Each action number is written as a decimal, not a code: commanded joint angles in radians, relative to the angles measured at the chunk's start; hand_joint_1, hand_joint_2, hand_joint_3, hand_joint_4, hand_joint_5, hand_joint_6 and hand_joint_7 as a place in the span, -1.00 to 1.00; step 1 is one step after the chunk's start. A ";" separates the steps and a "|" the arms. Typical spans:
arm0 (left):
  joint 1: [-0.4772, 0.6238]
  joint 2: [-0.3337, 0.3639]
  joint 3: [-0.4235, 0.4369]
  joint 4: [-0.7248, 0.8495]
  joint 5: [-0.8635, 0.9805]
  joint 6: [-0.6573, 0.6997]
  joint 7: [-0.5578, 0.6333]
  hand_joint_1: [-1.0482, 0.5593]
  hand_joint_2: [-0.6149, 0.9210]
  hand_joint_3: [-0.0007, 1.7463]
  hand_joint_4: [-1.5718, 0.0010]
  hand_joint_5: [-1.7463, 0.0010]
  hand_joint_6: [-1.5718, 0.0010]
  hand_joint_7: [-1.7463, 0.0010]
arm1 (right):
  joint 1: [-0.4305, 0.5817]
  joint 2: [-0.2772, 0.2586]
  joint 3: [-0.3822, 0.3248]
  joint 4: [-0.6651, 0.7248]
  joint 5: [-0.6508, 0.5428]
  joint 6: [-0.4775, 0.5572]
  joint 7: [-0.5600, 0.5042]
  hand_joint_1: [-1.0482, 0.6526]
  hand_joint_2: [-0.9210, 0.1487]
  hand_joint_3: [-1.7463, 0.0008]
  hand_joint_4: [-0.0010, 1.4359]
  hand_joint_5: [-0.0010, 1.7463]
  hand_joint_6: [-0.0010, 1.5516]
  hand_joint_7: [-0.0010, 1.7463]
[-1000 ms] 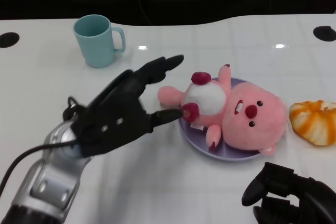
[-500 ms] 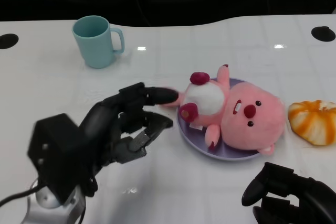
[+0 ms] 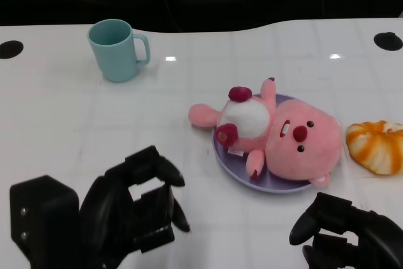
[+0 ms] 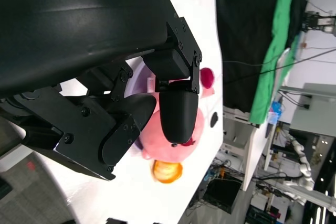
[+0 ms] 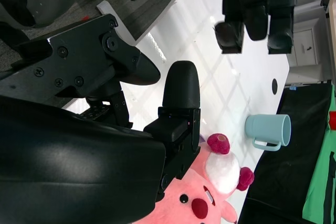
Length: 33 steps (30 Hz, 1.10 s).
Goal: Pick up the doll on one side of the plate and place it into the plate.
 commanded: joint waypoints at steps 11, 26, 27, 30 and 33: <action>0.071 0.017 0.079 -0.101 -0.165 0.188 0.016 0.17 0.31 0.78 -0.25 -1.00 0.01 -1.00 | -0.006 -0.008 -0.014 0.002 0.010 -0.009 0.002 0.05 -0.49 -0.13 -0.10 1.00 -0.36 0.68; 0.049 0.034 0.092 -0.116 -0.215 0.286 0.071 0.17 0.31 0.77 -0.20 -1.00 0.02 -1.00 | -0.005 -0.023 -0.023 -0.001 0.009 0.004 0.000 0.06 -0.49 -0.13 -0.11 1.00 -0.39 0.69; 0.046 0.033 0.090 -0.114 -0.213 0.289 0.076 0.17 0.31 0.76 -0.21 -1.00 0.02 -1.00 | -0.006 -0.023 -0.022 0.004 0.008 -0.003 0.002 0.08 -0.49 -0.14 -0.11 1.00 -0.40 0.69; 0.037 0.029 0.086 -0.102 -0.212 0.288 0.080 0.18 0.32 0.72 -0.21 -1.00 0.01 -0.99 | -0.010 -0.024 -0.025 0.023 0.011 -0.028 0.013 0.09 -0.50 -0.14 -0.11 1.00 -0.40 0.70; 0.029 0.040 0.077 -0.089 -0.200 0.272 0.068 0.18 0.34 0.72 -0.21 -1.00 0.01 -0.99 | -0.012 -0.025 -0.025 0.029 0.008 -0.032 0.013 0.10 -0.50 -0.14 -0.10 1.00 -0.41 0.70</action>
